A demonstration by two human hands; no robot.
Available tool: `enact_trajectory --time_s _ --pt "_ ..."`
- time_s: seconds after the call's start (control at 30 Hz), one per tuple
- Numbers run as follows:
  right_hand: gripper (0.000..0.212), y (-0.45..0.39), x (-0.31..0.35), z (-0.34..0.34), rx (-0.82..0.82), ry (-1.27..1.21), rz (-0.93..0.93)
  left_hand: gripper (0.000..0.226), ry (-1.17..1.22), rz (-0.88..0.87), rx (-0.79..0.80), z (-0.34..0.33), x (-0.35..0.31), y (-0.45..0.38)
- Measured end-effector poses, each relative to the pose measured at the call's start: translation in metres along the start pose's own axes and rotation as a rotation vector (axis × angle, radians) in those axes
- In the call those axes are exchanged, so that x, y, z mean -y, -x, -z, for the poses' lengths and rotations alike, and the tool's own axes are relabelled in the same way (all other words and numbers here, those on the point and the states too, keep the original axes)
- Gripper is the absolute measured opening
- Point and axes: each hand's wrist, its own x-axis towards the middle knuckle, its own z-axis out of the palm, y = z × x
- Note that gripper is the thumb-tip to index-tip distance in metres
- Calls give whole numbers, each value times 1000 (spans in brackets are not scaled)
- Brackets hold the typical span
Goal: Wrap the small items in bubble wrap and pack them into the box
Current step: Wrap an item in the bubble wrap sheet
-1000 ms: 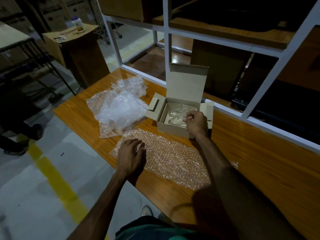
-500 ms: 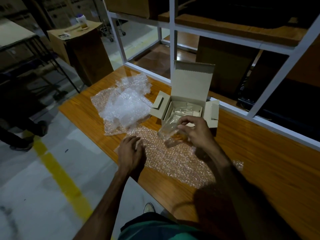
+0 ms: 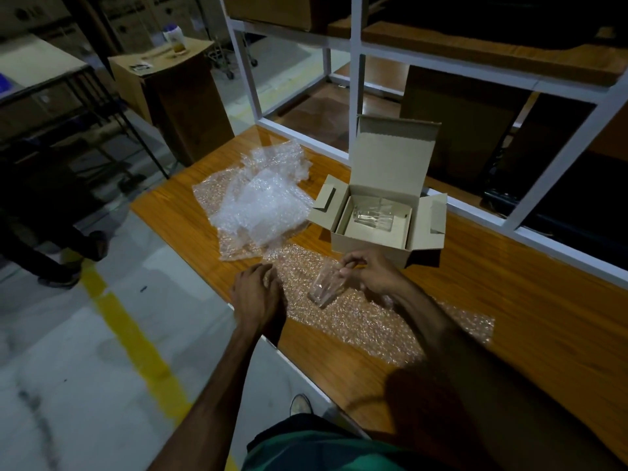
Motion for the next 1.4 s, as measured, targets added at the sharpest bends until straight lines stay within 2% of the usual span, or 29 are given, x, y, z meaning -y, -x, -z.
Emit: enact_trajectory --time_s 0.2,0.5,0.63,0.77,1.03,1.23,1.4 --pt "11 -29 -10 -5 65 -50 -112 71 -28 37 103 10 -4 -14" --pt "12 -46 1 -21 69 -116 -117 64 64 116 109 10 -5 -27" --pt "11 -49 -2 -27 63 -138 -150 49 93 171 55 10 -5 -35" --pt "11 -47 -4 -28 53 -147 -142 51 142 194 45 5 2 -50" --pt "9 -45 -9 -29 23 -110 -53 21 330 196 73 22 -19 -55" --pt "9 -46 -9 -30 7 -49 -44 18 616 188 224 54 -47 -42" --pt "7 -42 -1 -30 -14 21 -12 21 672 143 349 55 -60 -32"
